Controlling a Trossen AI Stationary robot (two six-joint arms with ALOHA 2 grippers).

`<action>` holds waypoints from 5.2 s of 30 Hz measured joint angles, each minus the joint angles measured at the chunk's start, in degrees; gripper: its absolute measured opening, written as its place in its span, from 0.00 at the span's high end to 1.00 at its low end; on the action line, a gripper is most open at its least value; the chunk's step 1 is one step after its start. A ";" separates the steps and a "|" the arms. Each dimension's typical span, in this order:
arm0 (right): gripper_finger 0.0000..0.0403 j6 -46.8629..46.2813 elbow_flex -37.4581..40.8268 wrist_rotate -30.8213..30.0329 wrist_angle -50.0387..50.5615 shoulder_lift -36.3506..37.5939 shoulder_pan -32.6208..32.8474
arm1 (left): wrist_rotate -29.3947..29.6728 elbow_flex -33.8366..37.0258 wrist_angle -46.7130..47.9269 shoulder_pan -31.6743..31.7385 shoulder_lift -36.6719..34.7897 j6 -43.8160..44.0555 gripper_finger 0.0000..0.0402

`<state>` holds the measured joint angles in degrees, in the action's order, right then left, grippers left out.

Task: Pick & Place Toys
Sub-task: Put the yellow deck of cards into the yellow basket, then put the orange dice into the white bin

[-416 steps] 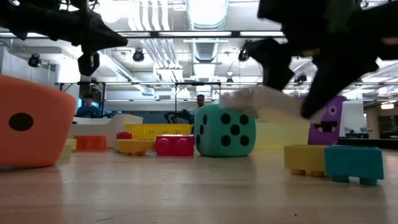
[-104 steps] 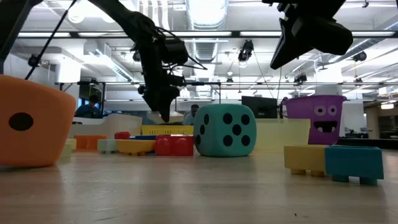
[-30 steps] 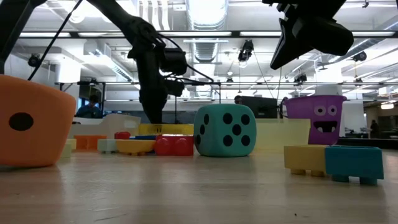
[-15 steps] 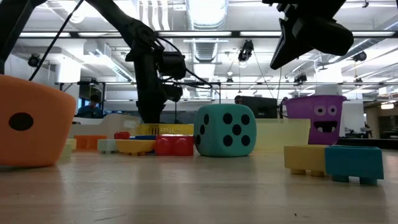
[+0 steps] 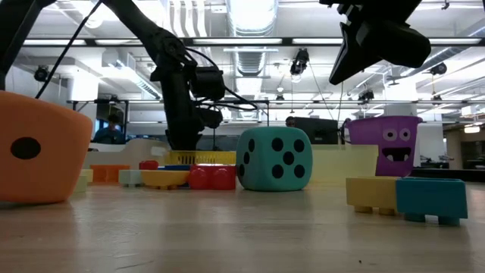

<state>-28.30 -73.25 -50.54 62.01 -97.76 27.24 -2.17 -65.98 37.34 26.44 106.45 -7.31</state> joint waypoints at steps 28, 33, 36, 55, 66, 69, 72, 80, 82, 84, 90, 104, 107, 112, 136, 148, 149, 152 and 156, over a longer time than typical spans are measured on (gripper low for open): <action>0.98 -0.03 0.00 1.36 -0.02 0.00 0.00 | 0.46 0.00 -0.38 0.02 0.00 4.87 0.15; 0.98 -0.01 0.00 1.38 -0.03 0.00 0.00 | 1.50 0.00 -0.15 0.00 0.04 5.66 0.15; 0.98 -0.03 0.00 1.41 -0.04 0.00 0.00 | 1.72 0.00 -0.13 0.00 0.03 5.64 0.15; 0.98 -0.03 0.00 1.52 -0.15 0.00 0.00 | -0.87 0.04 0.12 0.00 -0.74 7.02 0.15; 0.98 -0.03 0.00 1.52 -0.15 0.00 0.00 | -0.85 0.04 0.17 0.02 -0.76 7.35 0.15; 0.98 -0.03 0.00 1.53 -0.16 0.00 0.00 | -0.91 0.04 0.22 0.02 -0.76 7.06 0.13; 0.98 -0.03 0.00 1.56 -0.17 0.00 0.00 | -1.07 0.04 0.26 0.02 -0.76 6.62 0.06; 0.98 -0.03 0.00 1.62 -0.21 0.00 0.00 | -0.85 0.00 0.15 0.02 -0.83 6.99 0.06; 0.98 -0.03 0.00 1.64 -0.21 0.00 0.00 | -0.85 0.00 0.15 0.02 -0.83 7.13 0.06; 0.98 -0.03 0.00 1.68 -0.21 0.00 0.00 | -0.83 0.00 0.15 0.02 -0.83 7.17 0.07; 0.98 -0.03 0.00 1.73 -0.21 0.00 0.01 | -0.64 0.00 0.42 0.07 -1.50 7.19 0.07; 0.98 -0.03 0.00 1.73 -0.48 0.00 0.02 | -1.30 -5.16 11.58 -2.01 -8.15 6.91 0.07; 0.98 0.18 -0.02 1.65 -0.79 0.00 0.00 | -2.18 -5.05 14.30 -4.94 -10.30 5.62 0.07; 0.98 0.32 -0.13 0.35 -1.10 0.00 -0.07 | -2.15 -5.03 18.76 -11.06 -13.63 7.17 0.07; 0.98 22.73 -0.82 8.98 -20.60 0.00 -0.24 | 7.37 9.84 20.83 -30.34 -33.78 38.84 0.52; 0.98 15.25 -1.36 6.83 -22.07 0.00 -0.57 | 7.10 6.49 22.73 -42.35 -33.97 48.16 0.53; 0.98 15.05 -1.36 6.99 -22.06 0.00 -0.55 | 7.14 6.11 22.67 -44.53 -33.97 47.78 0.53; 0.98 13.81 -1.34 7.09 -22.08 0.00 -0.34 | 9.18 5.65 21.86 -51.82 -33.76 45.87 0.53; 0.98 12.57 -1.31 7.10 -22.11 0.00 -0.24 | 13.83 6.21 21.62 -60.98 -33.74 45.05 0.53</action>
<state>-15.74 -74.56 -43.44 39.90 -97.76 27.00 11.66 -59.76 58.97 -34.54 72.71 37.74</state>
